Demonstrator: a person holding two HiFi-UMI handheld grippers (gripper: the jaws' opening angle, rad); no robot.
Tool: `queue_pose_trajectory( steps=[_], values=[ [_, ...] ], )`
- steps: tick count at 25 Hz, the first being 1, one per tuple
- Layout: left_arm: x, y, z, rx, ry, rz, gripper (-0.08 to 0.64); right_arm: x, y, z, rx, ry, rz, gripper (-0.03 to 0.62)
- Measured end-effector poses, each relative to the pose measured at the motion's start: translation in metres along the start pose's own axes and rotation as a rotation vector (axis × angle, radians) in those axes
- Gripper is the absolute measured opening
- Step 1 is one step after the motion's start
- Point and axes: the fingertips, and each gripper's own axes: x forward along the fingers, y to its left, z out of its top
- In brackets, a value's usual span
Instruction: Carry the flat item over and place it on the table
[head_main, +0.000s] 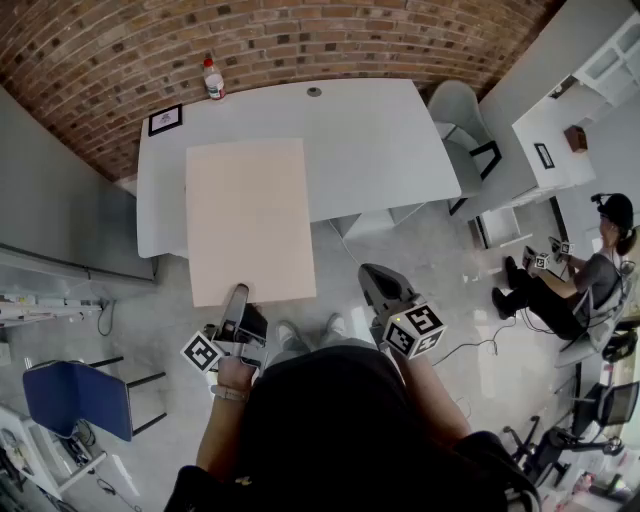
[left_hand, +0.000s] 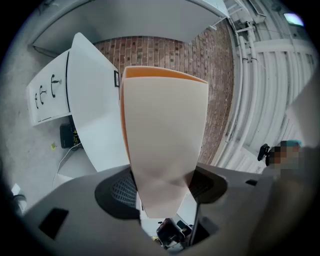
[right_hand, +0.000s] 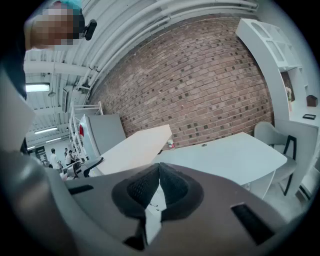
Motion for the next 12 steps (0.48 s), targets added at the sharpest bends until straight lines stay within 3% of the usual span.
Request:
queue_pose_trajectory(
  steps=[6, 12],
  values=[
    [-0.009, 0.007, 0.025, 0.003, 0.034, -0.006, 0.285, 0.016, 0.021, -0.006, 0.005, 0.003, -0.023, 0.012],
    [-0.002, 0.012, 0.032, -0.003, 0.061, -0.02, 0.285, 0.022, 0.016, -0.001, 0.032, -0.034, -0.067, 0.012]
  ],
)
